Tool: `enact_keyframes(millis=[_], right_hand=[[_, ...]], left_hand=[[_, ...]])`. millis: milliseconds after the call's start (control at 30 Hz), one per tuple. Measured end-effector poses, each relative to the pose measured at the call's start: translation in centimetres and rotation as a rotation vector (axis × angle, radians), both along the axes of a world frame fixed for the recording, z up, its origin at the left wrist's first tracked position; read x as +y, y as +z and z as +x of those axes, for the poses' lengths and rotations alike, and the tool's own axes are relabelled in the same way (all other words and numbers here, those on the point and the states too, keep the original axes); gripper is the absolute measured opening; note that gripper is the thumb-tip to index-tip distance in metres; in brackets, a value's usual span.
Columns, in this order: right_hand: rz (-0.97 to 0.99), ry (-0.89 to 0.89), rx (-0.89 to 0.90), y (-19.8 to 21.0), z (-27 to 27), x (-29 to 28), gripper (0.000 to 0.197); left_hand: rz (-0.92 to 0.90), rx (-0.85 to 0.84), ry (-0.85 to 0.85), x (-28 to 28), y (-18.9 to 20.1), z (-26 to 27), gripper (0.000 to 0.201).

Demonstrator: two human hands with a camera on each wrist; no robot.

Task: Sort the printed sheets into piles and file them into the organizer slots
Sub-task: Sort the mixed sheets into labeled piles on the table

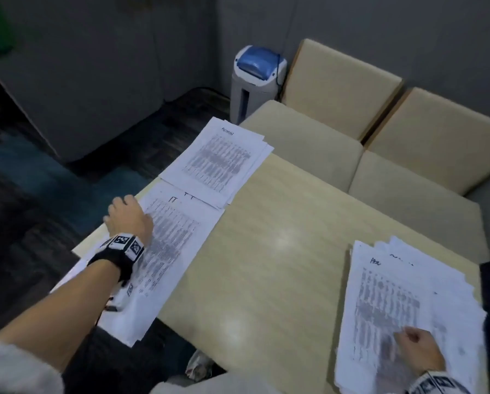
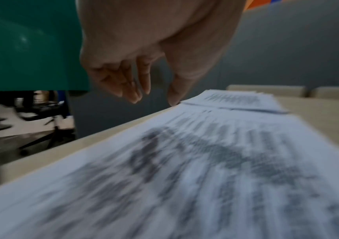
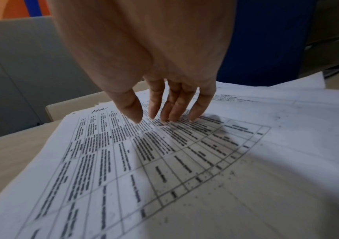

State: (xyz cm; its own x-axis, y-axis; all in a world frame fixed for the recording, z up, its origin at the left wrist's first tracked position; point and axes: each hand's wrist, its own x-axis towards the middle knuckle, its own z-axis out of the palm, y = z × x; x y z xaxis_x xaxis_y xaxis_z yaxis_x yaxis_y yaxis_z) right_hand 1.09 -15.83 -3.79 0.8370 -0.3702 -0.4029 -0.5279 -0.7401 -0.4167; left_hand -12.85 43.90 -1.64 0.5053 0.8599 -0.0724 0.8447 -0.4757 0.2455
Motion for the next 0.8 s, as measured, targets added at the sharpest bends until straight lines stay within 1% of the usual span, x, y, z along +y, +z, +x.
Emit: enact_keyframes(millis=[67,133,167,233,300,367,467,500,600,700,767,800], right_hand=[[-0.028,-0.035,-0.007,0.7,-0.8,-0.8,0.034],[-0.053,-0.082,-0.006,1.2,-1.5,-1.9,0.038],[-0.053,-0.108,-0.006,1.5,-1.7,-2.5,0.041],[-0.039,-0.110,-0.029,1.6,-2.0,-3.6,0.044],[-0.005,-0.115,-0.044,1.4,-1.9,-4.9,0.048],[0.026,-0.120,-0.058,1.4,-1.8,-5.9,0.054],[0.114,-0.113,-0.051,1.4,-1.4,-7.0,0.060],[0.146,-0.108,-0.044,1.3,-1.2,-7.3,0.061],[0.242,-0.084,-0.035,0.8,-0.5,-8.2,0.061],[0.332,-0.082,-0.038,0.4,0.2,-9.5,0.056],[0.384,-0.087,-0.065,-0.1,0.6,-10.5,0.055],[0.423,-0.094,-0.085,-0.4,0.9,-11.0,0.055]], left_hand=[[-0.034,-0.136,-0.163,-3.7,0.7,2.9,0.040],[-0.145,-0.279,-0.337,-8.7,1.7,5.7,0.032],[-0.221,-0.324,-0.424,-11.5,2.2,7.0,0.026],[-0.385,-0.339,-0.602,-17.6,3.1,9.1,0.015],[-0.506,-0.288,-0.739,-23.8,3.0,10.5,0.011],[-0.587,-0.222,-0.780,-29.7,1.9,11.4,0.016],[-0.659,-0.096,-0.721,-36.6,-0.5,12.3,0.037],[-0.667,-0.050,-0.691,-38.1,-1.0,12.4,0.041],[-0.605,0.040,-0.673,-41.3,-1.3,12.8,0.034],[-0.512,-0.020,-0.721,-43.4,-0.7,12.7,0.025],[-0.456,-0.110,-0.787,-44.1,-0.3,12.6,0.027],[-0.478,-0.162,-0.809,-44.2,-0.3,12.5,0.028]])
